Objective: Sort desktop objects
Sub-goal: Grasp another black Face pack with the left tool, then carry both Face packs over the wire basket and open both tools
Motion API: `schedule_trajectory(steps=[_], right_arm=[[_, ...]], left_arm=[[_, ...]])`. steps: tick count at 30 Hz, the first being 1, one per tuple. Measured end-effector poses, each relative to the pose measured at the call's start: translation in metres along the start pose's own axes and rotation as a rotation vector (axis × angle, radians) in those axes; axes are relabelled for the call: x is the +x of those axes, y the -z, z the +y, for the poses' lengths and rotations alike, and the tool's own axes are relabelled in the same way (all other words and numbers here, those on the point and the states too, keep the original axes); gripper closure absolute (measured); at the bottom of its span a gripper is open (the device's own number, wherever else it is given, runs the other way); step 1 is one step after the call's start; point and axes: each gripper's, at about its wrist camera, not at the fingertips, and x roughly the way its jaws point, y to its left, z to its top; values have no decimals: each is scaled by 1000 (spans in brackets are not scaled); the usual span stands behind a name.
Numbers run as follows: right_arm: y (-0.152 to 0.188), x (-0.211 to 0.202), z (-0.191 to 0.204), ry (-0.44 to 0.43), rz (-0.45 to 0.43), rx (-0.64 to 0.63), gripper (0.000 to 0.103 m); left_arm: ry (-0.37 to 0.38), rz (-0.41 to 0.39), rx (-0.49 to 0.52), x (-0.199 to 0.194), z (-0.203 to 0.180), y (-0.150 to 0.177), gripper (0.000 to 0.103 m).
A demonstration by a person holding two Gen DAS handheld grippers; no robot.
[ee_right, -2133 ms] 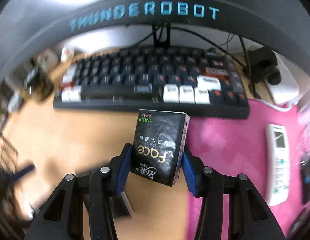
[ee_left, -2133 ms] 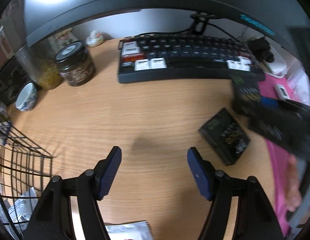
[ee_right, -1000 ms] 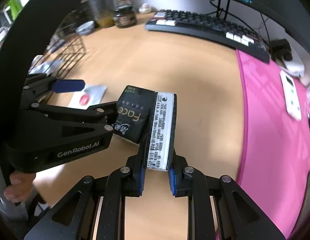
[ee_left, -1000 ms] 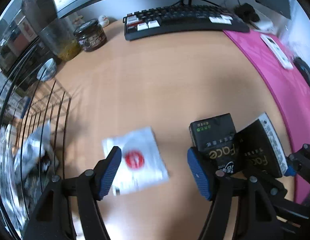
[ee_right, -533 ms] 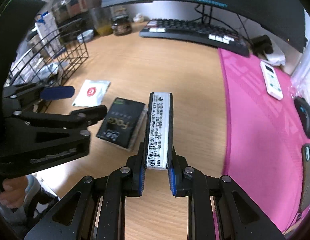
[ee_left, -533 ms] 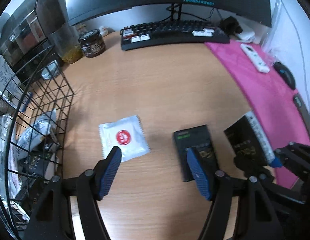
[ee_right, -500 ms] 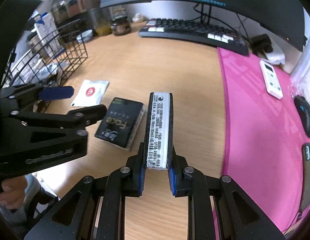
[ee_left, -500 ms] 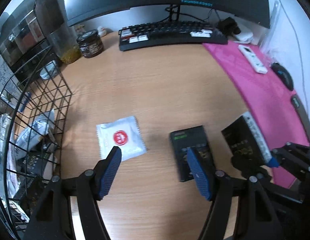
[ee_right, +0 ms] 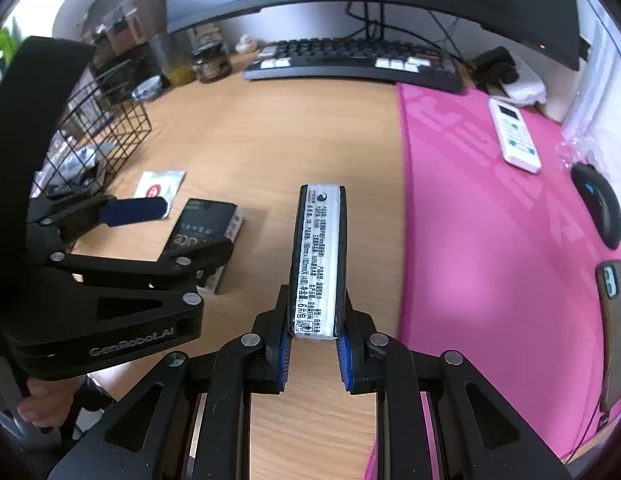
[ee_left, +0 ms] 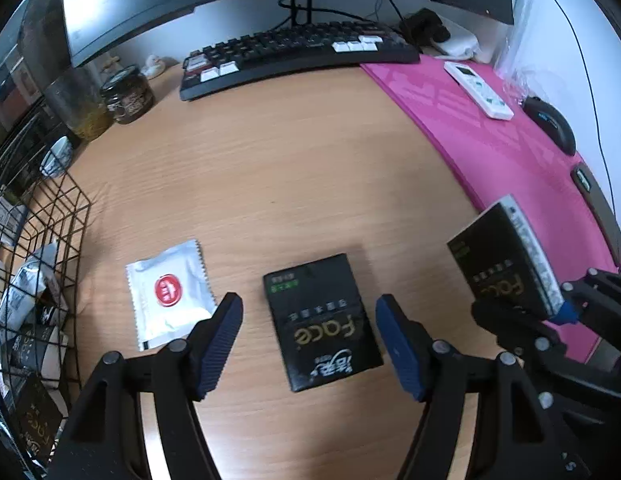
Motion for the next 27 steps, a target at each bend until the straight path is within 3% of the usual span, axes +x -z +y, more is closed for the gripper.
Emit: schedule_trajectory(steps=[7, 9, 11, 27], right_arm=[[6, 0, -10, 18, 6, 24, 83], [7, 0, -12, 19, 7, 30, 83], [7, 0, -14, 19, 8, 34, 83], [-4, -1, 7, -13, -9, -10, 83]], left_arm=[[3, 0, 39, 4, -14, -4, 31], [9, 2, 41, 4, -16, -4, 47], [20, 14, 41, 6, -16, -5, 51], [-21, -61, 34, -24, 1, 3, 51]])
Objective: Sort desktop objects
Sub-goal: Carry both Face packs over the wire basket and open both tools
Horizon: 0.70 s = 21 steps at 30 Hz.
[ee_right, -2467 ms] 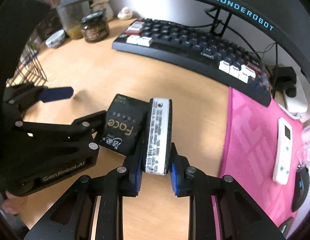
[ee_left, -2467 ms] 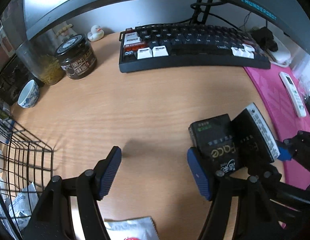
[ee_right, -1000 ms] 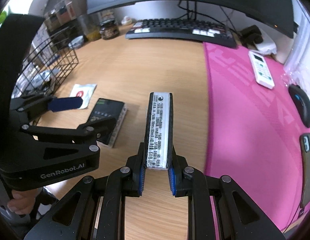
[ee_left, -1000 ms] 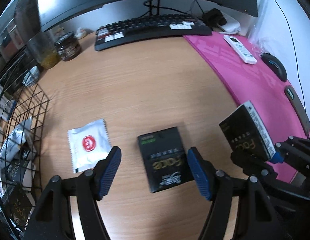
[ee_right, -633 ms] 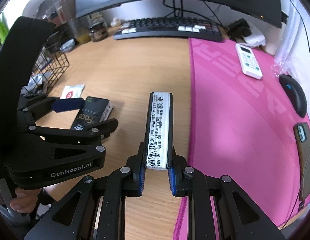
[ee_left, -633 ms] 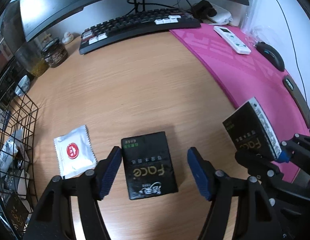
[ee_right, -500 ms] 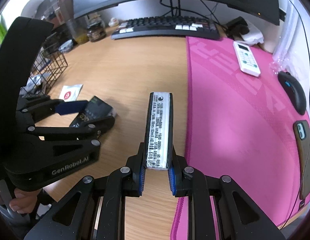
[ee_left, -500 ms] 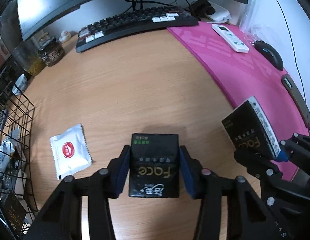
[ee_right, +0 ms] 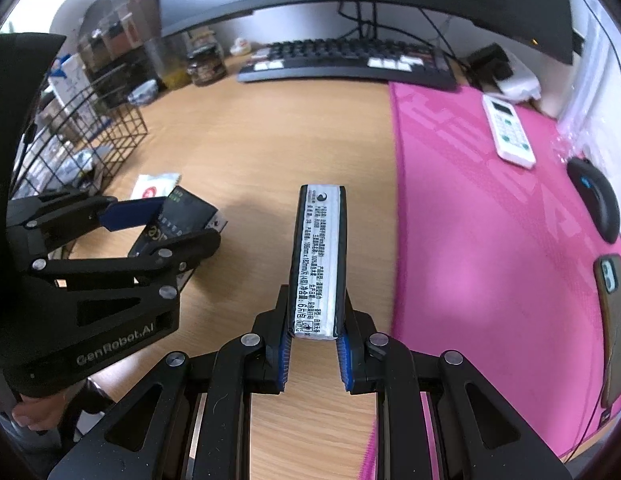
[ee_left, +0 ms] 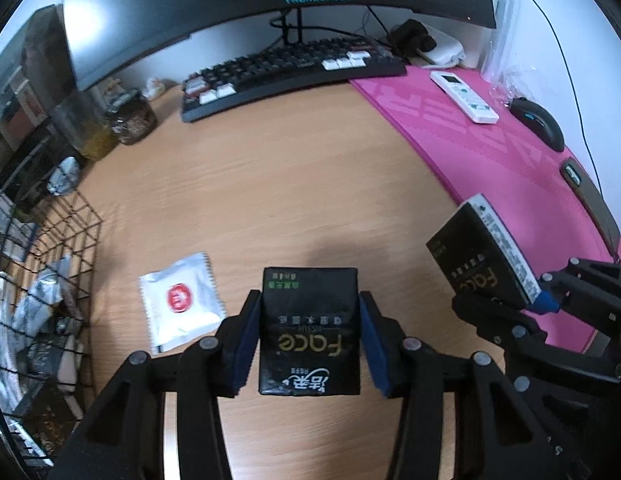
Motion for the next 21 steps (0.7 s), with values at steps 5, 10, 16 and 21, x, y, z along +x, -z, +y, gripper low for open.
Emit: schedule_trajectory(steps=[5, 10, 16, 21], right_arm=[[-9, 2, 26, -31, -6, -55, 83], [-19, -4, 56, -67, -35, -114, 83], [-40, -30, 103, -136, -110, -196, 83], [-64, -51, 159, -211, -184, -272, 83]], left_arm=[[-14, -18, -39, -12, 21, 8, 51], [-39, -97, -96, -44, 48, 17, 51], [-76, -194, -184, -89, 88, 24, 51], [-141, -269, -312, -131, 148, 38, 51]])
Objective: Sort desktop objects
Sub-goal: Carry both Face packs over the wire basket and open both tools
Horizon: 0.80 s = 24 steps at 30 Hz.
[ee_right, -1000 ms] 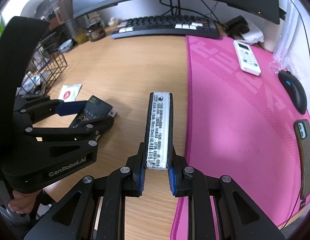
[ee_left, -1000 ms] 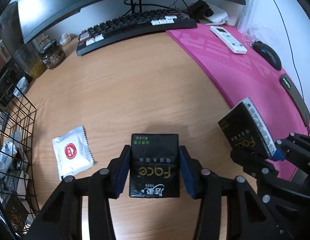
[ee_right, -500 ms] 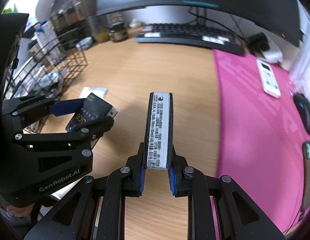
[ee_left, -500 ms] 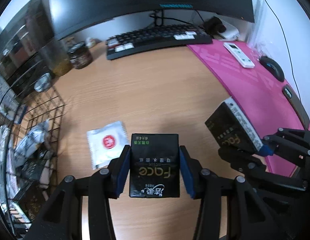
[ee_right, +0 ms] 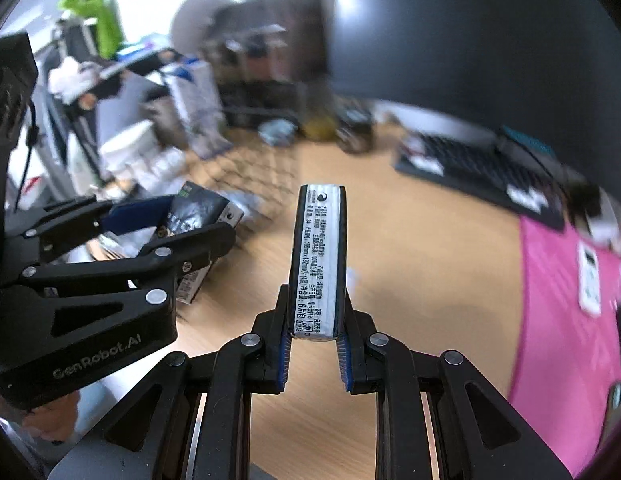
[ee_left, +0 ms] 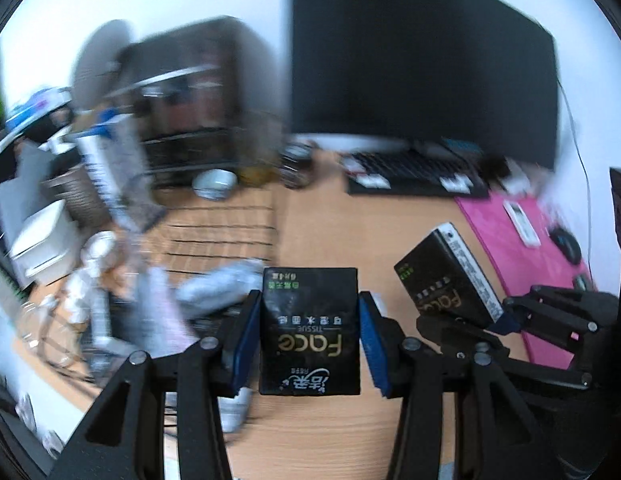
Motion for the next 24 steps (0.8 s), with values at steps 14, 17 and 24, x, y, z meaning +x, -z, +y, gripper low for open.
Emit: schedule_trajectory(steps=[14, 17, 24], right_arm=[[-53, 59, 132, -158, 13, -189, 83], [-52, 68, 138, -168, 33, -196, 83], [-47, 82, 141, -176, 64, -198, 82]], left_arm=[[-205, 9, -235, -6, 141, 16, 51], [-215, 22, -242, -2, 144, 23, 51], [-226, 46, -248, 1, 148, 32, 51]])
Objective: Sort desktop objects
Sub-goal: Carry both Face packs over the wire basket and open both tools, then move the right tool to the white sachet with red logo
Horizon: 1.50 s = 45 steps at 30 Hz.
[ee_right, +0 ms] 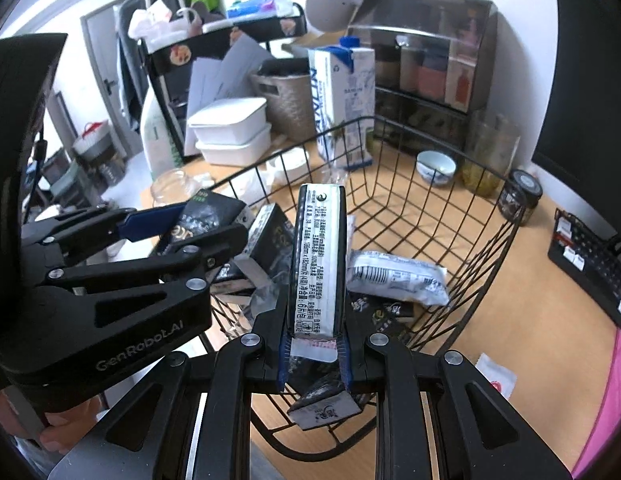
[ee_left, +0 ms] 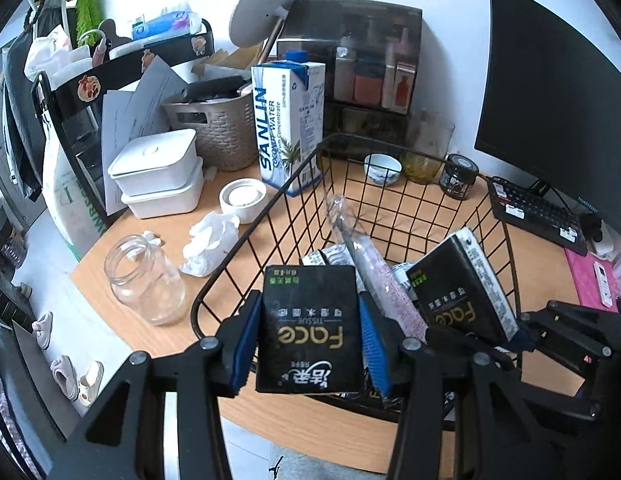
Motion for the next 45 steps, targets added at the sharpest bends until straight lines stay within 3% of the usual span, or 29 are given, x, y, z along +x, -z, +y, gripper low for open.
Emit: schedule_trajectory(steps=[2, 6, 7, 12, 16, 21, 27, 35, 36, 40, 45], right_arm=[[0, 0, -2, -9, -7, 8, 82], [1, -6, -4, -4, -22, 7, 80], [1, -9, -5, -5, -27, 9, 79], [2, -19, -10, -7, -46, 29, 66], [4, -34, -17, -26, -66, 45, 62], [18, -60, -37, 23, -94, 68, 52], [42, -81, -88, 101, -83, 146, 52], [90, -61, -149, 184, 32, 247, 52], [96, -59, -154, 188, 42, 254, 52], [106, -44, -164, 183, 79, 271, 52], [107, -40, -165, 185, 81, 259, 52]], left_arm=[[-2, -2, 2, 0, -1, 1, 50], [-4, -26, 1, -4, -1, 0, 27], [-1, -34, -1, -5, -1, 0, 26], [10, -54, 2, -13, -4, -1, 26], [41, -76, 5, -25, -8, -1, 26], [80, -97, 44, -46, -29, 3, 26], [130, -76, 166, -55, -78, 20, 26], [203, 20, 269, -39, -146, 55, 26], [199, 40, 259, -33, -151, 59, 22], [62, -17, 216, -30, -164, 70, 19], [87, -49, 217, -47, -167, 73, 19]])
